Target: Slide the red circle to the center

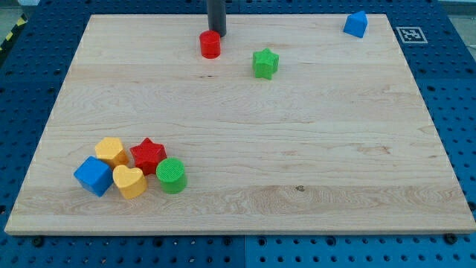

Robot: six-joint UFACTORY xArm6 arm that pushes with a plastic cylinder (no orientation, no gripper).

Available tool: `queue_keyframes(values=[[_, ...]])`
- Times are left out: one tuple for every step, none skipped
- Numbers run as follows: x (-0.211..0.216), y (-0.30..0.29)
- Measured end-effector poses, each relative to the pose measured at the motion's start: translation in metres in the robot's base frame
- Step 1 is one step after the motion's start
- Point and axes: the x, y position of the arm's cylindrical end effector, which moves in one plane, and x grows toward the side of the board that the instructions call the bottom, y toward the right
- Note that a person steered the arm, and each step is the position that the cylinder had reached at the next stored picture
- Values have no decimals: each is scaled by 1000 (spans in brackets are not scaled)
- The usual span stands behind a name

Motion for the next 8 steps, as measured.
queue_keyframes(values=[[-2, -4], [-2, -46], [-2, -50], [23, -53], [26, -54], [25, -54], [10, -54], [10, -54]])
